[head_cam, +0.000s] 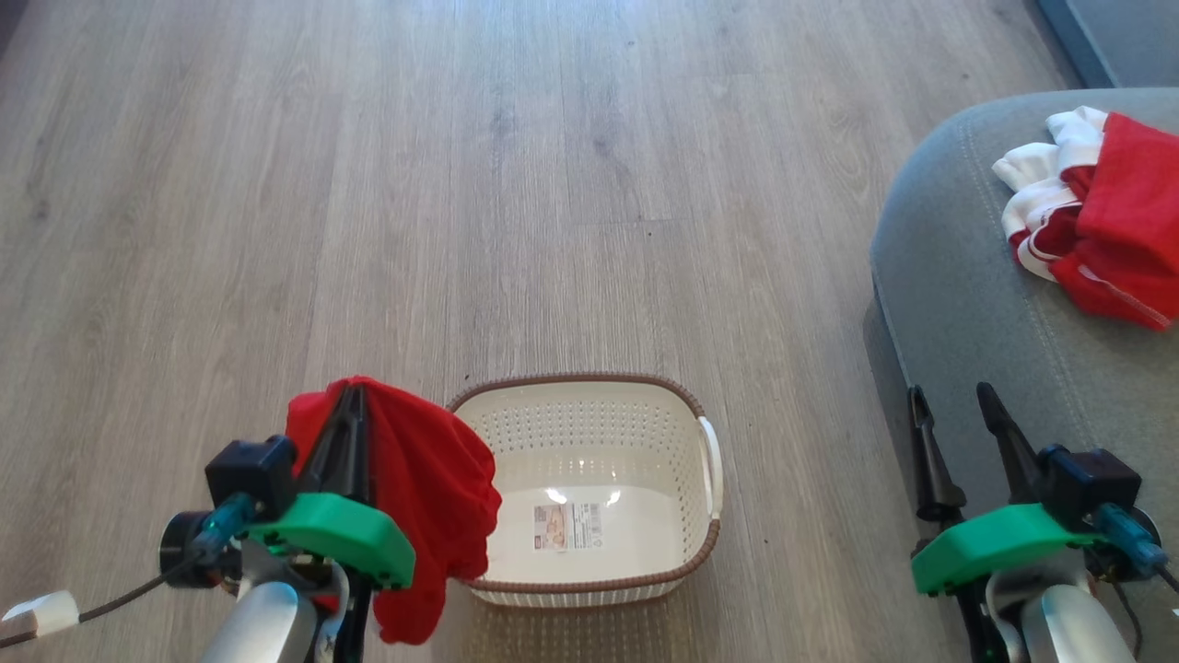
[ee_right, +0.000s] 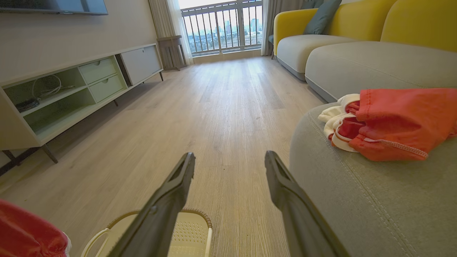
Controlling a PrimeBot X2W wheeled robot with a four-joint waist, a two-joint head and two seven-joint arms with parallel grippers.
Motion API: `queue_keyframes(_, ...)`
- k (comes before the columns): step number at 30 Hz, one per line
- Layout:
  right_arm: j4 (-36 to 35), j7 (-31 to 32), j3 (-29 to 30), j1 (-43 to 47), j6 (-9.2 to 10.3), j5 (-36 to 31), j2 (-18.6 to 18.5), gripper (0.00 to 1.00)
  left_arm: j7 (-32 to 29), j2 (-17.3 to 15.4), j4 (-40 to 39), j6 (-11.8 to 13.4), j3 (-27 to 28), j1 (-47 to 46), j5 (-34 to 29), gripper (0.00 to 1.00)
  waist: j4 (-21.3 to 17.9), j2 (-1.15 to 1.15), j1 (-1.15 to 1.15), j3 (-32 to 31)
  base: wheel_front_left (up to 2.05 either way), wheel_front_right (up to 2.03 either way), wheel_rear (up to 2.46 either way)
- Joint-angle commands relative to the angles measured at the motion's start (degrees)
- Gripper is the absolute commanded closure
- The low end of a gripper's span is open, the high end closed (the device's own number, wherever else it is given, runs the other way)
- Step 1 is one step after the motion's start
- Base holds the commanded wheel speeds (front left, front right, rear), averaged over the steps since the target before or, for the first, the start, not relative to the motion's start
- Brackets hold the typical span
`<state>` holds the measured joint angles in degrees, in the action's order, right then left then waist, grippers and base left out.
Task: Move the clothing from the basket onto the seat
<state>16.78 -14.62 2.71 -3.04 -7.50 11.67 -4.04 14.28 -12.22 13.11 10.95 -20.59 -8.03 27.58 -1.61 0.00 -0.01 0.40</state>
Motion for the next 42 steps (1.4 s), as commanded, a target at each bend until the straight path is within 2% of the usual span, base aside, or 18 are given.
queue_keyframes(1, -1.64, -0.38, -1.71, -1.66, 0.01, 0.03, -1.08, 0.00, 0.69, -1.35, -2.35, 0.73, 2.37, -1.99, 0.03, 1.00, -0.16, 0.00, 0.01, -0.07, 0.00, 0.00, 0.00)
queue_keyframes(7, -1.45, -0.38, -2.21, -2.06, 0.01, 0.11, -1.44, 0.00, 0.68, -1.50, -2.94, 1.00, 2.26, -1.92, 0.06, 1.00, -0.52, 0.00, 0.01, 0.10, 0.00, 0.00, 0.00)
queue_keyframes(12, -1.27, -0.38, -5.33, -3.29, 0.01, 0.16, -2.48, 0.00, 0.49, -1.61, -3.39, 0.80, 1.88, -2.53, 0.00, 1.00, -0.89, 0.00, 0.01, 0.46, 0.00, 0.00, 0.00)
queue_keyframes(15, -1.04, -0.38, -10.64, -5.53, 0.01, 0.73, -3.61, 0.00, -0.30, -1.48, -4.19, 0.19, 0.62, -3.81, -0.49, 1.00, -0.97, 0.00, 0.01, 0.86, 0.00, 0.00, 0.00)
queue_keyframes(21, 0.65, -0.38, -28.99, -12.28, 0.01, 4.24, -5.80, 0.00, -3.09, 0.16, -6.79, -1.98, -4.06, -8.27, -2.12, 1.00, -0.01, 0.00, 0.01, 1.59, 0.00, 0.00, 0.00)
queue_keyframes(25, 1.98, -0.38, -38.59, -16.92, 0.01, 7.51, -6.01, 0.00, -4.59, 1.98, -8.03, -2.97, -7.15, -10.84, -3.12, 1.00, 1.12, 0.00, 0.01, 1.77, 0.00, 0.00, 0.00)
queue_keyframes(28, 2.87, -0.38, -42.39, -20.03, 0.01, 9.26, -6.02, 0.00, -5.65, 3.11, -9.08, -3.88, -9.52, -11.97, -3.72, 1.00, 1.89, 0.00, 0.01, 1.93, 0.00, 0.00, 0.00)
queue_keyframes(34, 3.91, -0.38, -45.32, -24.26, 0.01, 10.36, -6.58, 0.00, -7.74, 4.63, -12.44, -5.78, -14.03, -12.37, -4.22, 1.00, 3.10, 0.00, 0.01, 2.33, 0.00, 0.00, 0.00)
queue_keyframes(37, 6.60, -0.38, -47.13, -26.10, 0.01, 11.02, -7.17, 0.00, -8.69, 5.56, -15.15, -7.17, -16.74, -12.66, -4.10, 1.00, 3.74, 0.00, 0.01, 2.43, 0.00, 0.00, 0.00)
queue_keyframes(39, 7.61, -0.38, -47.39, -26.47, 0.01, 12.54, -6.88, 1.00, -9.07, 5.88, -16.15, -7.28, -17.37, -12.75, -3.93, 1.00, 4.01, 0.00, 0.01, 2.56, 0.00, 0.00, 0.00)
queue_keyframes(42, 8.27, -0.38, -47.74, -26.84, 0.01, 14.54, -6.67, 1.00, -9.37, 5.84, -16.75, -7.04, -17.39, -12.98, -3.91, 1.00, 4.12, 0.00, 0.01, 2.79, 0.00, 0.00, 0.00)
